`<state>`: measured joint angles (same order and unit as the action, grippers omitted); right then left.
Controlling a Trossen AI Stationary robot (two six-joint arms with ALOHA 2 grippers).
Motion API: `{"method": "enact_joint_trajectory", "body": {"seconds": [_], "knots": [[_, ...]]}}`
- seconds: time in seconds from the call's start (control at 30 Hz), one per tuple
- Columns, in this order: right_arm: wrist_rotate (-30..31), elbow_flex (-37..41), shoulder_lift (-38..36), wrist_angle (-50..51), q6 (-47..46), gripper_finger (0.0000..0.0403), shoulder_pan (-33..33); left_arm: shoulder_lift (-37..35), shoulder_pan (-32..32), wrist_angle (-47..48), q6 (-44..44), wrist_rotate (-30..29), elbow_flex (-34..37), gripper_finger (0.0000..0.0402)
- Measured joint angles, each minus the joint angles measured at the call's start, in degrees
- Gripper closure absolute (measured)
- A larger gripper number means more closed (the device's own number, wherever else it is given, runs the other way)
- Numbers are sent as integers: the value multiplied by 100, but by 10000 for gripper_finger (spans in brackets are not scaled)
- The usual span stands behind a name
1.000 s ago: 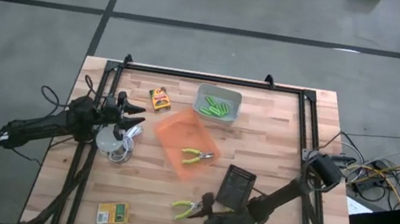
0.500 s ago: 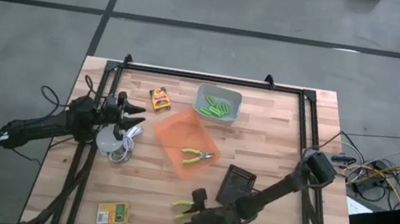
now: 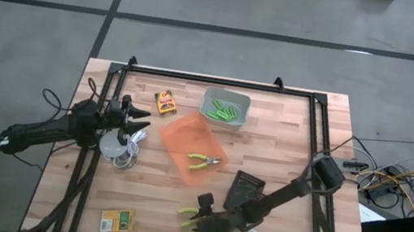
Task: Pick & Place School Supplies
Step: Put the green hole puncher into the orange bin
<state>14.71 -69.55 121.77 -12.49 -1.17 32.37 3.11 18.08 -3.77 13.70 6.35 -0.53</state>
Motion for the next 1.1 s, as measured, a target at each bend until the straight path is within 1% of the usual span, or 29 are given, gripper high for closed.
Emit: {"method": "enact_joint_trajectory", "body": {"seconds": [0.17, 0.43, 0.67, 0.9, 1.1], "knots": [[-67, -161, 215, -38, -17, 236, -15, 0, 1, 0, 1, 4, 1, 213], [-190, -169, 215, -8, 70, 236, -141, 2, 0, 20, 0, 0, 0, 214], [-475, -146, 215, 115, 70, 239, -304, 2, 0, 22, 1, 0, 0, 213], [-511, -148, 206, 241, 47, 263, -326, 2, 1, 21, 0, 0, 1, 213], [-639, -148, 206, 260, 11, 303, -329, 2, 1, 21, 1, 0, 1, 213]]}}
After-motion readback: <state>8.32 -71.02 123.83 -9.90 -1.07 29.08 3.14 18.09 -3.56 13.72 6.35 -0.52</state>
